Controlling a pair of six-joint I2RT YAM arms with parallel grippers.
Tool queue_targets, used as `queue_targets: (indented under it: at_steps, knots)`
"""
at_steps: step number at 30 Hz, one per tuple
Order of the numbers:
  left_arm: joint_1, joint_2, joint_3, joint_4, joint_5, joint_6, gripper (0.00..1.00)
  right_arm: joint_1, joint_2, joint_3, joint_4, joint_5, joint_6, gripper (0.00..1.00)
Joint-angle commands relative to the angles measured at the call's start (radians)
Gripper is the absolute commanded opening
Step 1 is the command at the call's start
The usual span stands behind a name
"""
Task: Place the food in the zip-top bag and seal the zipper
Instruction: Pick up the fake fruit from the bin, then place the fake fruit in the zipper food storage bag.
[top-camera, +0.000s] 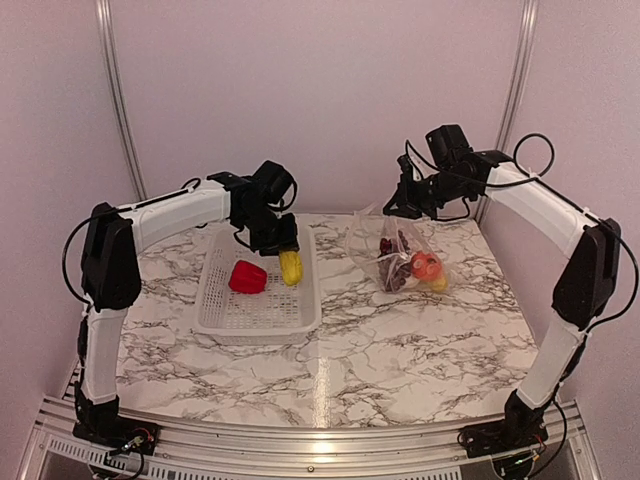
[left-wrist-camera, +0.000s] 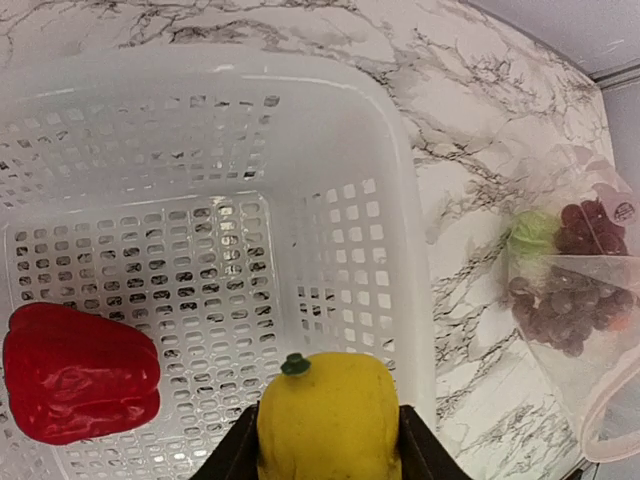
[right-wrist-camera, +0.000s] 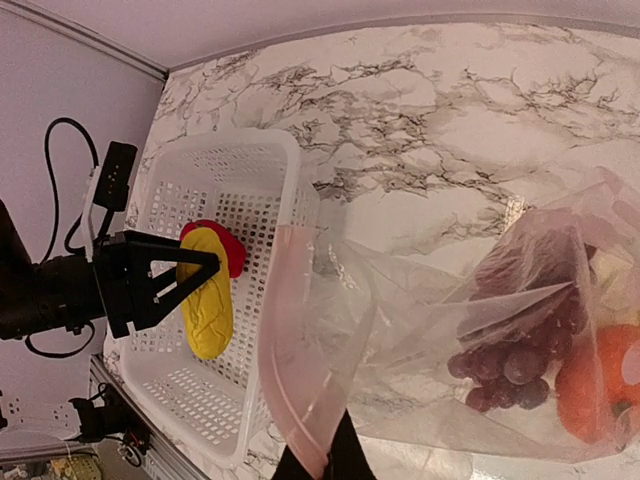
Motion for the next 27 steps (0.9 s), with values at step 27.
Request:
queue_targets:
  at_steps: [27]
  knots:
    - [-0.229, -0.382, -0.327, 1.061, -0.111, 0.238, 0.0, 0.053, -0.042, 0.136, -0.137, -0.029, 0.026, 0.0]
